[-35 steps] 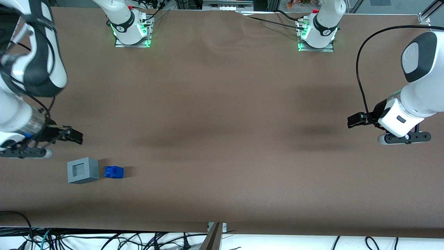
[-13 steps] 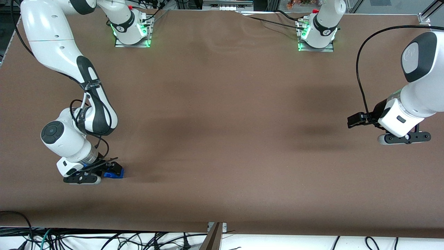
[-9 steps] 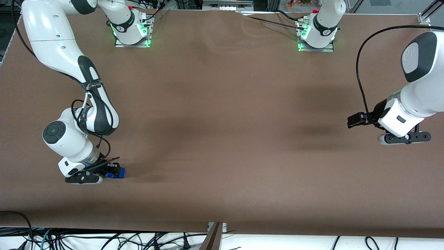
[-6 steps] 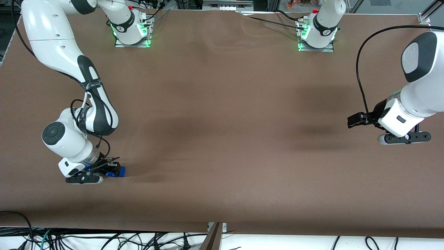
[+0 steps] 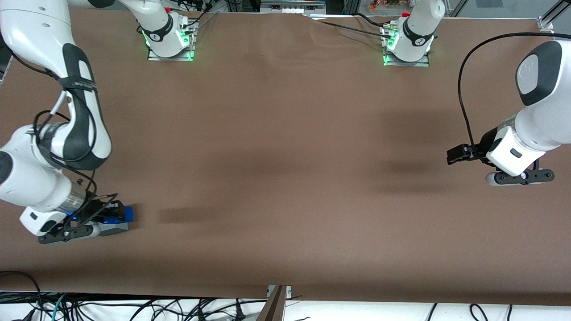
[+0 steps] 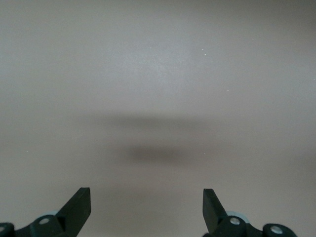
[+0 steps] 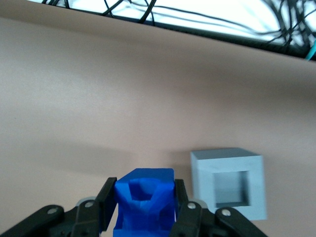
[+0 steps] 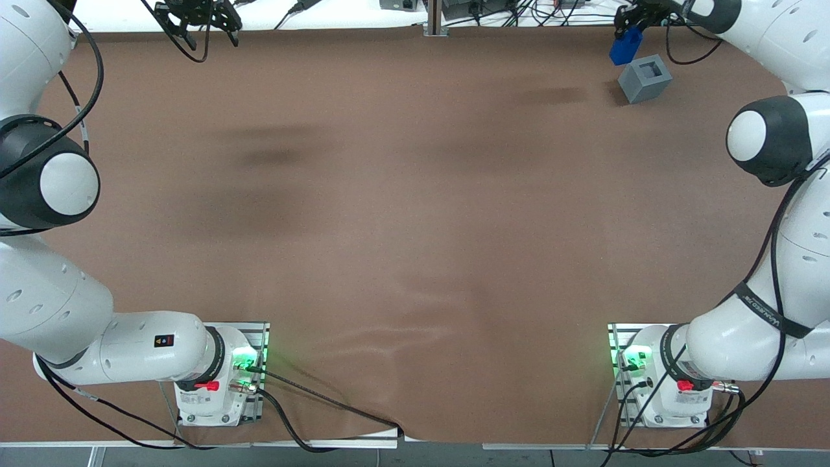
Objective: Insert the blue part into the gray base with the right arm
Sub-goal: 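Carry the blue part over the gray base's opening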
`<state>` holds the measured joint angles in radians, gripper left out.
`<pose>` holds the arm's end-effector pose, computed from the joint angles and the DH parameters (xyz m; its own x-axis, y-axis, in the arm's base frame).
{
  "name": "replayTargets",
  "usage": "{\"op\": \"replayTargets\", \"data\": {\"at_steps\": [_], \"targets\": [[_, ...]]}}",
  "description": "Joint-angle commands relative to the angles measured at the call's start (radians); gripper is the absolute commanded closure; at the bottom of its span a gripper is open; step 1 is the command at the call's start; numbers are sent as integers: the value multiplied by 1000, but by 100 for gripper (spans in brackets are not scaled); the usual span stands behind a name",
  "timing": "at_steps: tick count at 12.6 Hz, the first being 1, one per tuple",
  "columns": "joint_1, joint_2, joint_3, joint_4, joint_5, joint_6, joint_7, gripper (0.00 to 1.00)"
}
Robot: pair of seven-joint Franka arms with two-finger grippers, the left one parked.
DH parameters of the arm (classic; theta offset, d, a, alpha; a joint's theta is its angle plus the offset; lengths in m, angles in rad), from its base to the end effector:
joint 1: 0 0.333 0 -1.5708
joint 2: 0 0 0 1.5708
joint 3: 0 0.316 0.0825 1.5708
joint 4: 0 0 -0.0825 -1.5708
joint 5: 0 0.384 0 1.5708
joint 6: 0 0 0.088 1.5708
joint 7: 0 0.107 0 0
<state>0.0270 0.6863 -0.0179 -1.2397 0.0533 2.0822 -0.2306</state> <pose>0.7563 0.0131 0.3771 0.9629 0.2174 0.1600 0.2205 -0.9754 -0.0021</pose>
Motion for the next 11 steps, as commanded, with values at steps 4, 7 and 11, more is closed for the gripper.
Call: {"op": "replayTargets", "data": {"at_steps": [4, 7, 11], "targets": [[-64, 21, 12, 25, 5, 103, -216, 64], [-90, 45, 12, 17, 14, 110, -205, 64], [-110, 70, 12, -9, 54, 170, -214, 64]]}}
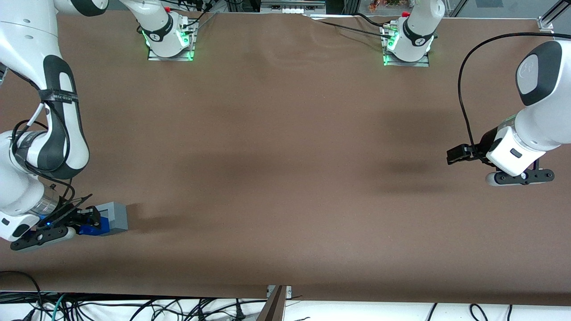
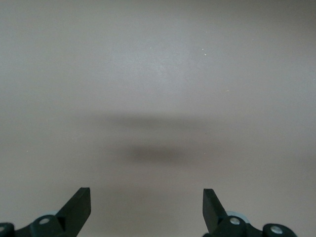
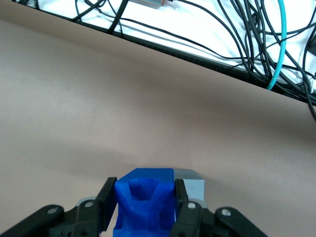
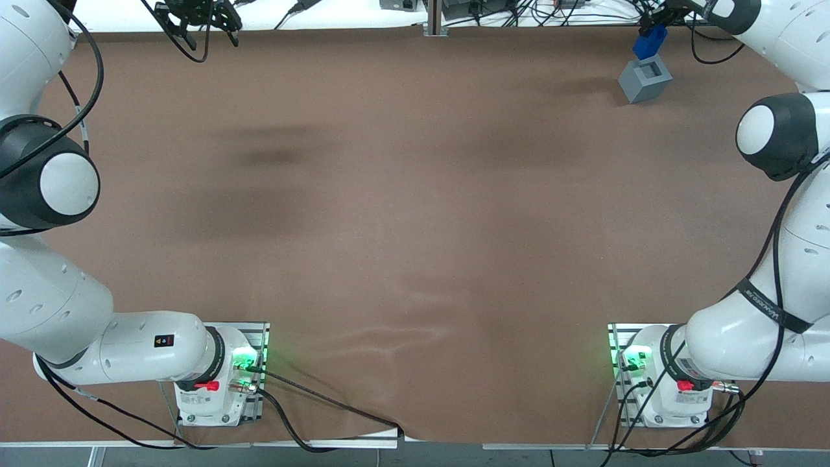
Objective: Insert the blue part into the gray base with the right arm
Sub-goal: 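Carry the blue part over the gray base's opening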
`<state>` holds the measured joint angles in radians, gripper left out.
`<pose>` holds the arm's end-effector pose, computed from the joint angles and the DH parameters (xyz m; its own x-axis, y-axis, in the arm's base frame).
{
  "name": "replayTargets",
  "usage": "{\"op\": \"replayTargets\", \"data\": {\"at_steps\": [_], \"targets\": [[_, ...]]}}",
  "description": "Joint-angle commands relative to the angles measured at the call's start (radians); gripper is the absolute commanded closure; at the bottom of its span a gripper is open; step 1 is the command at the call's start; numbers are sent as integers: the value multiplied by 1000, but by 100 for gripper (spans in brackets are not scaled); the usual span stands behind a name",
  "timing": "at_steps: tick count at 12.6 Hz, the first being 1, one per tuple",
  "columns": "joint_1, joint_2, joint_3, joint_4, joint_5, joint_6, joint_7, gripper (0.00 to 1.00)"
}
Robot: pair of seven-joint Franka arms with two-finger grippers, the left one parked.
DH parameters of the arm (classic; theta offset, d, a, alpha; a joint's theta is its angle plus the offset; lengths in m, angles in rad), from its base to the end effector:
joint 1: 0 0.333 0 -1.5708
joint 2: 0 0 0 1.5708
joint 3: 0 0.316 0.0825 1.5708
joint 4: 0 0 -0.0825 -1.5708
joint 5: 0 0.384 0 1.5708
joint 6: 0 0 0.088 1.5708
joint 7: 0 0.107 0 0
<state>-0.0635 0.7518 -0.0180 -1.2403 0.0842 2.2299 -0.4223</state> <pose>0.7690 -0.0563 0.3426 0.9250 0.2944 0.2401 0.2943 -0.9550 0.0372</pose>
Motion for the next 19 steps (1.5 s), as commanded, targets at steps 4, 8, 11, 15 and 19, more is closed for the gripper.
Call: {"op": "replayTargets", "data": {"at_steps": [4, 8, 11, 15, 19], "targets": [[-36, 4, 12, -30, 23, 22, -26, 64], [-55, 3, 12, -53, 25, 16, -26, 64], [-56, 3, 12, -70, 26, 16, -18, 64], [-56, -3, 13, -99, 28, 11, -10, 64], [-56, -14, 16, -133, 29, 10, -10, 64]]}}
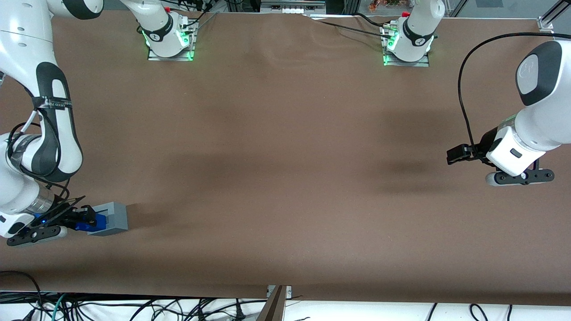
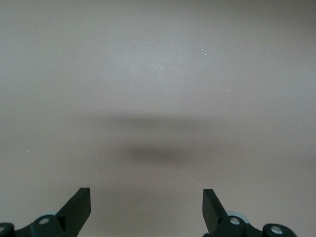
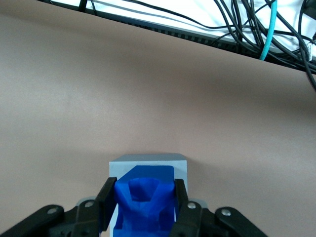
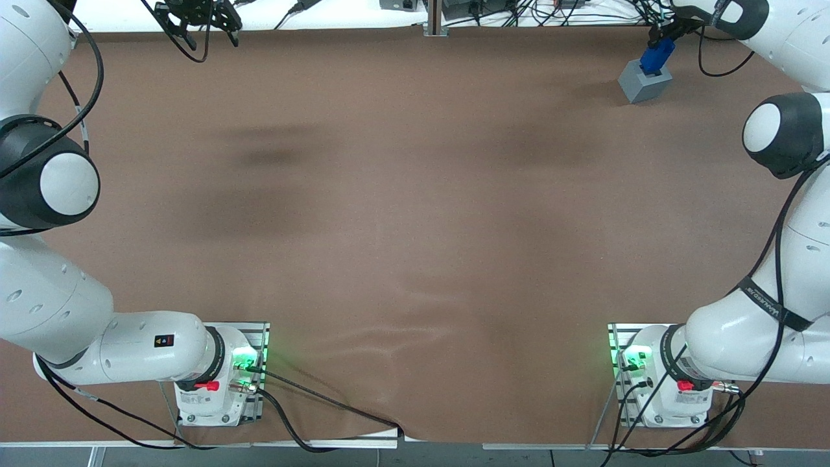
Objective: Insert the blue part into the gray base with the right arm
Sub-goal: 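Carry the blue part over the gray base's opening, then lower the blue part into the gray base's opening, pressing down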
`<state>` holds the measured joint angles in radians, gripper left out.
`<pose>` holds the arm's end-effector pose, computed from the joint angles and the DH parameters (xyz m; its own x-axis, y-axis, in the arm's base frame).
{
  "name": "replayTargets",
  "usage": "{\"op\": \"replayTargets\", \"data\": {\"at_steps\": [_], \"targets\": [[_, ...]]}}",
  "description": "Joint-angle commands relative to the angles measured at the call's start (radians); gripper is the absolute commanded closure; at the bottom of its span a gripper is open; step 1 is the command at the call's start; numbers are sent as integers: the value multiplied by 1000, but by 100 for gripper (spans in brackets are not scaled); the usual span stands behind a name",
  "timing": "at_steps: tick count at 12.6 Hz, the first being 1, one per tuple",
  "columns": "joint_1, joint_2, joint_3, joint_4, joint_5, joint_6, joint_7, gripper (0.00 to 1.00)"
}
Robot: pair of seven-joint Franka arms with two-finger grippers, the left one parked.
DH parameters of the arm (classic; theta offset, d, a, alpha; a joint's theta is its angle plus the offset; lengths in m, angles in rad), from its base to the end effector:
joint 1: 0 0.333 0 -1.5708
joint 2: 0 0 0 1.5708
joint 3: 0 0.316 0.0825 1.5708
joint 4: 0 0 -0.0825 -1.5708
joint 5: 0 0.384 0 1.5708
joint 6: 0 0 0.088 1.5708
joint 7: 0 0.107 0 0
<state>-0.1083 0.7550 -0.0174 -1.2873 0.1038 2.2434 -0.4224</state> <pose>0.7586 -0.0894 0.3186 0.9474 0.2388 0.2132 0.2428 -0.9700 0.0076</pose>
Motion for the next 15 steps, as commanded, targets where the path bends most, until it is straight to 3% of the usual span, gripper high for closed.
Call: {"op": "replayTargets", "data": {"at_steps": [1, 8, 11, 15], "targets": [[-11, -19, 16, -89, 10, -4, -10, 64], [-27, -16, 16, -93, 10, -10, -24, 64], [-30, -8, 17, -93, 66, -7, -27, 64], [-31, 1, 17, -96, 68, -1, -27, 64]]}}
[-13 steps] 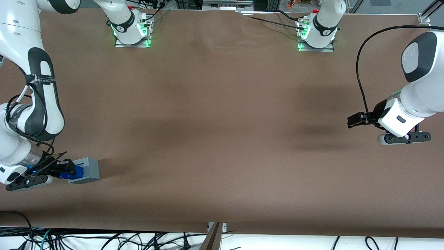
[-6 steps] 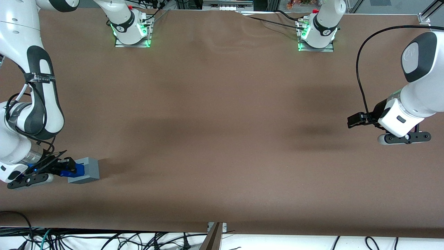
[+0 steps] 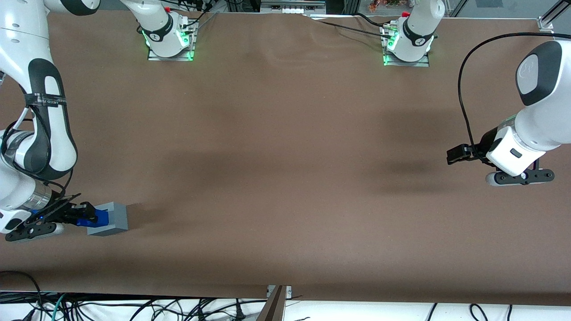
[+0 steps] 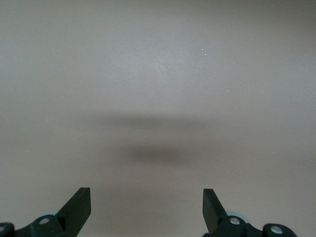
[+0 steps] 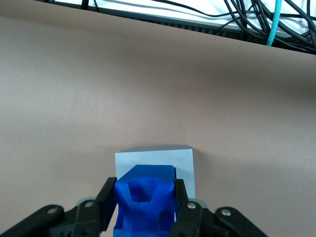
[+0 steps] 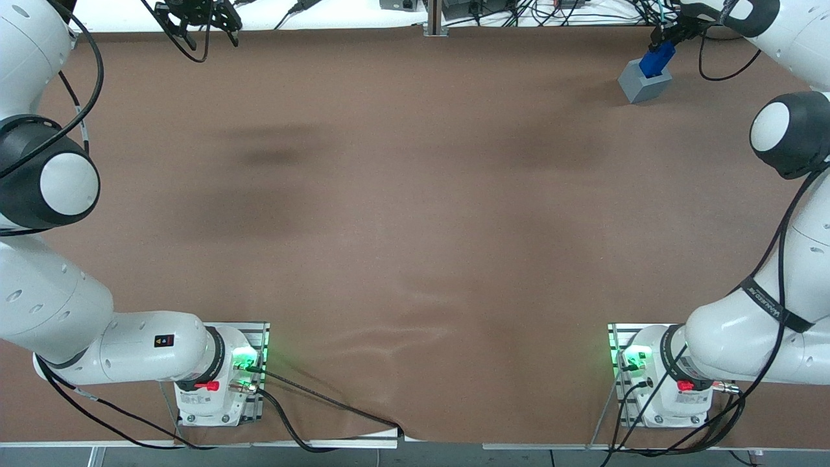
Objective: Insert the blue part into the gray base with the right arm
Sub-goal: 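Lower the blue part into the gray base's opening, pressing down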
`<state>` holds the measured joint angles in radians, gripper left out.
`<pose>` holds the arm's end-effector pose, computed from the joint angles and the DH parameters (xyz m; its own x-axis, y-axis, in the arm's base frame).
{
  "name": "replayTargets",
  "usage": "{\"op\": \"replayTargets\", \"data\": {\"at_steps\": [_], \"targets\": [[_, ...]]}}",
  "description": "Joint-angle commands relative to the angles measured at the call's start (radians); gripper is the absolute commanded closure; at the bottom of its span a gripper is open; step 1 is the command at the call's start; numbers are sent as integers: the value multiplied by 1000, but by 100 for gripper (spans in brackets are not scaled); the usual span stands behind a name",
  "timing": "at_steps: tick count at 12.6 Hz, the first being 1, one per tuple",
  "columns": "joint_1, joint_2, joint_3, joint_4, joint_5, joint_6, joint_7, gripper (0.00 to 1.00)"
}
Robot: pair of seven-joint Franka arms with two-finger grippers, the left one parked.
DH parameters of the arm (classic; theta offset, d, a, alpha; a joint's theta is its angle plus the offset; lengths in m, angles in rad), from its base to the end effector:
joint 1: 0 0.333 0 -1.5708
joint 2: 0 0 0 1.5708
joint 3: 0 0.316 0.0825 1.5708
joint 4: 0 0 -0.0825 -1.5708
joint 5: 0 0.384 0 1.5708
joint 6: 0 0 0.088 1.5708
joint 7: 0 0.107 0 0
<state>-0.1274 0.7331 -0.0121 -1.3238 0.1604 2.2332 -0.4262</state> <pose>0.7500 -0.0982 0.3166 0.9589 0.1918 0.2092 0.2066 -0.9771 -0.0513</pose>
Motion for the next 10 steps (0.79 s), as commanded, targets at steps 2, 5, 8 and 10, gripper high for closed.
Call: {"op": "replayTargets", "data": {"at_steps": [2, 5, 8, 10], "targets": [[-12, 26, 11, -66, 11, 9, -26, 64], [-18, 46, 11, -64, 18, 9, -57, 64], [-20, 46, 11, -66, 15, 2, -63, 64], [-20, 46, 11, -66, 15, 0, -74, 64]]}}
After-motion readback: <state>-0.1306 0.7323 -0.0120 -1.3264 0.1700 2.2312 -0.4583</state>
